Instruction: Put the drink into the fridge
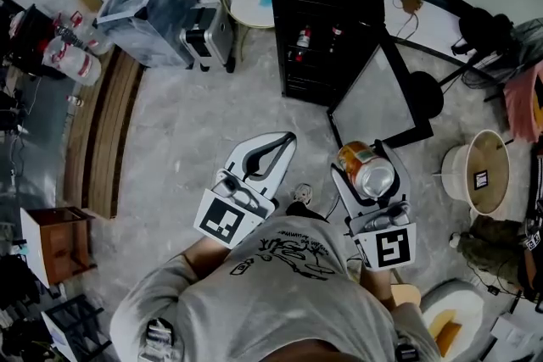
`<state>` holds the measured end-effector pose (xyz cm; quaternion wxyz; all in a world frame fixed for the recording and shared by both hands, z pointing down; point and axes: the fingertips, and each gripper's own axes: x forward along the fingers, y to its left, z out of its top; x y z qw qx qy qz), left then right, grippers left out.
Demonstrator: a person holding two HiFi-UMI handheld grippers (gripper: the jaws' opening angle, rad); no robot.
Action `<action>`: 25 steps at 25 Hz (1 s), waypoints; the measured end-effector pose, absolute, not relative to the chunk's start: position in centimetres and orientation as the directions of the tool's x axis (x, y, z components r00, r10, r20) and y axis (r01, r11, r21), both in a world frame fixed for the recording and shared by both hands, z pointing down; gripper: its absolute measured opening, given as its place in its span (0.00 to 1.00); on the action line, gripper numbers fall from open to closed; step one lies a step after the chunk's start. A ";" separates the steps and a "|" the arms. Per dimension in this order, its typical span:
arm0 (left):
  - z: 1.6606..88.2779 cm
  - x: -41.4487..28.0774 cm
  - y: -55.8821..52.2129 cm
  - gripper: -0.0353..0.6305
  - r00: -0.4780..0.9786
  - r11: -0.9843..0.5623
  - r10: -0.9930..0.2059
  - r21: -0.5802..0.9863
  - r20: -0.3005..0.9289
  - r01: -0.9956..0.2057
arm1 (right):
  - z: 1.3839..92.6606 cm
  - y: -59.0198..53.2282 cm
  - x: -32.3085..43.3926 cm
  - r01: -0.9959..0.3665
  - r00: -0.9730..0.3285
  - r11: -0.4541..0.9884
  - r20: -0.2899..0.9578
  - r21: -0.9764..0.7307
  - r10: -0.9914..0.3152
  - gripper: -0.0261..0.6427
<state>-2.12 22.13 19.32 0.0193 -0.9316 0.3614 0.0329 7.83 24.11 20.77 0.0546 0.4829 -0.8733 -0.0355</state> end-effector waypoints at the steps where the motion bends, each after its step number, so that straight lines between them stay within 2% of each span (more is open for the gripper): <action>1: 19.3 -1.5 21.6 0.09 0.736 -0.737 -0.673 -0.013 -0.074 -0.676 | 20.8 23.6 8.4 -0.838 -0.530 0.533 0.060 0.114 -0.846 0.55; 11: 20.1 3.1 18.1 0.09 0.710 -0.711 -0.702 -0.007 -0.050 -0.703 | 21.7 19.6 13.0 -0.819 -0.560 0.564 0.070 0.105 -0.826 0.55; 25: 20.6 3.3 14.4 0.09 0.686 -0.686 -0.727 -0.006 -0.031 -0.727 | 22.1 15.6 13.1 -0.801 -0.587 0.592 0.074 0.086 -0.806 0.55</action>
